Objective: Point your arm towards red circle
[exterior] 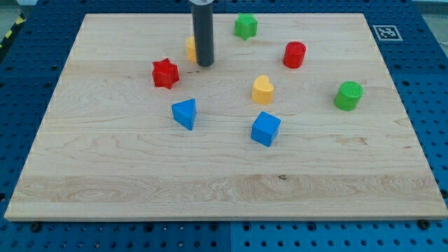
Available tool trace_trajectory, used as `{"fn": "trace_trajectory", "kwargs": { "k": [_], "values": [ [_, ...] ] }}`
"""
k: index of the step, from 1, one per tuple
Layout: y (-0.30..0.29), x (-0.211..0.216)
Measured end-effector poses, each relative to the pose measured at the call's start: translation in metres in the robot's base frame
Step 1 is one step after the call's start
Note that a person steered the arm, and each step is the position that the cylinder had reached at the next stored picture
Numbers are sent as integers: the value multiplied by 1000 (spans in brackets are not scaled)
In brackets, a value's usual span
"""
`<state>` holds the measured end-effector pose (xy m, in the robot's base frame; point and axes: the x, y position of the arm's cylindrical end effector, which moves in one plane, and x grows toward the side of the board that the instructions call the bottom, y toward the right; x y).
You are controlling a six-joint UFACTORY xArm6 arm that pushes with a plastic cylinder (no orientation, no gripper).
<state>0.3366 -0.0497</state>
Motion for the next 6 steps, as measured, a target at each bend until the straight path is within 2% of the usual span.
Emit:
{"fn": "trace_trajectory", "kwargs": {
  "k": [1,2,4,5,6],
  "values": [
    [-24,0],
    [-23,0],
    [92,0],
    [124,0],
    [135,22]
  ]
}}
